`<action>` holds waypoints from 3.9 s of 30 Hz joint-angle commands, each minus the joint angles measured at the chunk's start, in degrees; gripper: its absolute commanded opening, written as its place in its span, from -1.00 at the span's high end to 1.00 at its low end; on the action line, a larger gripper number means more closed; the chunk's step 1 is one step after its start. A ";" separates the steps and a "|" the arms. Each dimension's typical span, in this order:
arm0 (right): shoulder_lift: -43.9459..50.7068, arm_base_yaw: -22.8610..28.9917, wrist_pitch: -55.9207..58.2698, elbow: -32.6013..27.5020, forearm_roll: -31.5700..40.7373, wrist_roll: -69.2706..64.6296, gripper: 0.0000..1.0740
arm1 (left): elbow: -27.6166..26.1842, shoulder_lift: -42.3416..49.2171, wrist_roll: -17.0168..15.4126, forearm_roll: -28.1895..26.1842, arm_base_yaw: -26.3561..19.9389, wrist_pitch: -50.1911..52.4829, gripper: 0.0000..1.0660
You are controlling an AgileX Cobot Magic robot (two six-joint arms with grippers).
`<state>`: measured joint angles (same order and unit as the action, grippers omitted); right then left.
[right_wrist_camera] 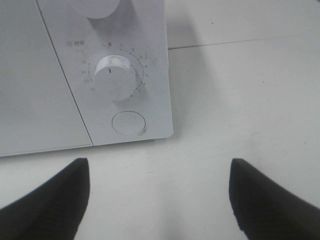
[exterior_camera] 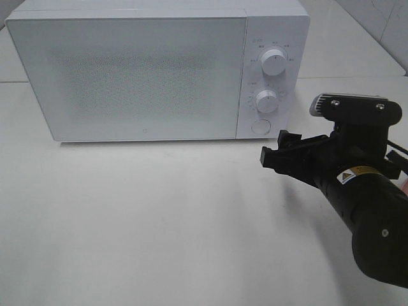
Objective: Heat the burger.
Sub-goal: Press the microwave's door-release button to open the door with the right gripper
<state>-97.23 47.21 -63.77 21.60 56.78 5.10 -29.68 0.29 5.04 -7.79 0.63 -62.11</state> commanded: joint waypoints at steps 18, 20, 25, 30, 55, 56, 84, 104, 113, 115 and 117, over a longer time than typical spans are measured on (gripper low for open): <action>0.00 0.29 3.78 0.40 -0.29 -64.40 0.74 | 0.00 0.97 -0.06 -0.52 0.06 0.69 -0.88; 0.00 0.29 4.70 0.40 -0.29 -66.46 0.89 | 0.00 0.97 -0.06 -0.52 0.06 0.69 -0.88; 0.00 0.17 6.59 0.63 -0.29 -70.36 1.00 | 0.00 0.97 -0.06 -0.52 0.06 0.69 -0.88; -1.20 0.11 6.59 1.66 -3.27 -74.94 1.00 | 0.00 0.97 -0.06 -0.52 0.06 0.69 -0.88; -14.15 -14.09 8.37 14.32 -25.78 -86.69 1.00 | 0.00 0.97 -0.06 -0.52 0.06 0.69 -0.88; -14.15 -14.09 8.37 14.32 -25.78 -86.69 1.00 | 0.00 0.97 -0.06 -0.52 0.06 0.69 -0.88; -24.29 -18.45 11.80 25.32 -26.01 -87.78 1.00 | 0.00 0.97 -0.06 -0.52 0.06 0.69 -0.88; -25.50 -18.56 6.65 27.27 -25.84 -88.92 1.00 | 0.00 0.97 -0.06 -0.52 0.06 0.69 -0.88; -26.01 -18.91 1.66 31.05 -23.32 -87.49 1.00 | 0.00 0.97 -0.06 -0.52 0.06 0.69 -0.88; -26.13 -19.25 1.20 32.26 -23.20 -87.38 1.00 | 0.00 0.97 -0.06 -0.52 0.06 0.69 -0.88; -26.18 -19.25 0.00 33.69 -22.06 -85.77 1.00 | 0.00 0.97 -0.06 -0.52 0.06 0.69 -0.88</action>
<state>-123.99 29.22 -52.25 50.59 35.01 -82.91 -29.68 0.29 5.04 -7.79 0.63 -62.11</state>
